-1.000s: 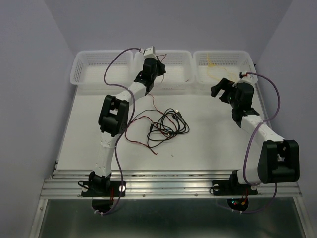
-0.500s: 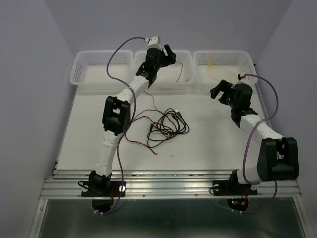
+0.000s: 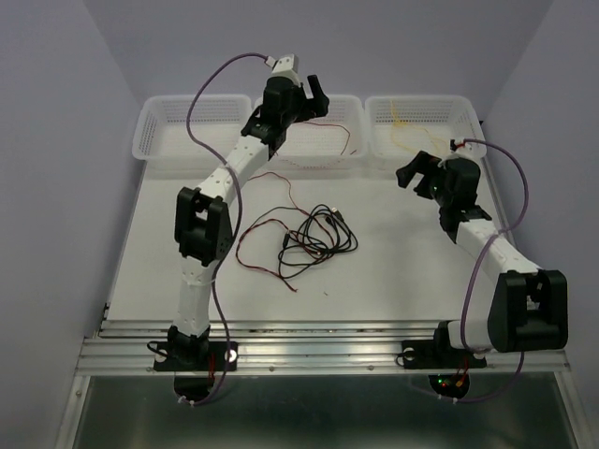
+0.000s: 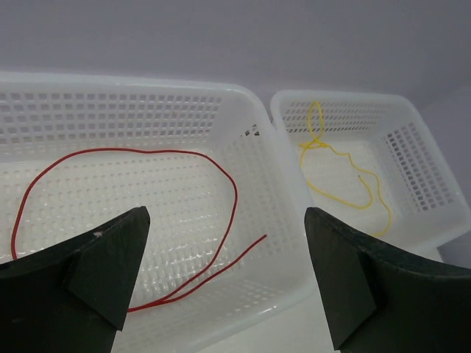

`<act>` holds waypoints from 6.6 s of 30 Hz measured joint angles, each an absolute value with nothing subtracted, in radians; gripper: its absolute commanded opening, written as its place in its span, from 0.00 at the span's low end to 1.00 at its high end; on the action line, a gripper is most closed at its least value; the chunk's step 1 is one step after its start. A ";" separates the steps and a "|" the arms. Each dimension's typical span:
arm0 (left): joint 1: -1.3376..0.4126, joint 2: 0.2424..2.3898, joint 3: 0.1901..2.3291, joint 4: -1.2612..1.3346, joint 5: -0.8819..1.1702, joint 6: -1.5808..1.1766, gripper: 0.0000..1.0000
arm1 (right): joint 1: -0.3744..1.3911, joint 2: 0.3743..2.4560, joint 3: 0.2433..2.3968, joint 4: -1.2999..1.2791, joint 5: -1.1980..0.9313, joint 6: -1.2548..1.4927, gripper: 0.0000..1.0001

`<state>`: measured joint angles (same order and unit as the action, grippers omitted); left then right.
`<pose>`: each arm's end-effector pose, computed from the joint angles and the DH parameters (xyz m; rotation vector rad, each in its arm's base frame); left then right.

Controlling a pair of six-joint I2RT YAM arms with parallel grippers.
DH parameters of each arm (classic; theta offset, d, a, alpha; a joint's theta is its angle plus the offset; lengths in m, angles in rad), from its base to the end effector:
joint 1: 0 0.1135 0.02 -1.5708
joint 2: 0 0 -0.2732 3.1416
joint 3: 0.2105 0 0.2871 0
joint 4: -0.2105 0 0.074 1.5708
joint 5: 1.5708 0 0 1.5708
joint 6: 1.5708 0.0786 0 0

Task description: Untangle the cables

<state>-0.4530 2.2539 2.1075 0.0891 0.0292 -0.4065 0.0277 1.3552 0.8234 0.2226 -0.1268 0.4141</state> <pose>0.5666 -0.2784 0.3351 0.0619 1.6709 -0.6800 0.3783 0.0204 0.2435 0.2779 1.8788 0.4211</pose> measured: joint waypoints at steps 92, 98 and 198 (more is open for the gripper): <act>-0.479 1.079 0.661 0.162 0.349 -0.607 0.99 | 0.708 1.193 0.986 0.073 0.254 0.217 0.01; -0.478 1.118 0.678 0.189 0.251 -0.724 0.99 | 0.708 1.188 0.985 0.073 0.232 0.218 0.01; -0.408 1.403 1.876 -0.323 -0.046 -0.564 0.00 | 0.172 1.190 0.718 -0.022 -0.068 0.293 1.00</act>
<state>-0.4080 1.4029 1.8759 -0.3233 -0.0463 -0.5644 0.1719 1.1900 0.7181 -0.0223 -0.0677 0.2928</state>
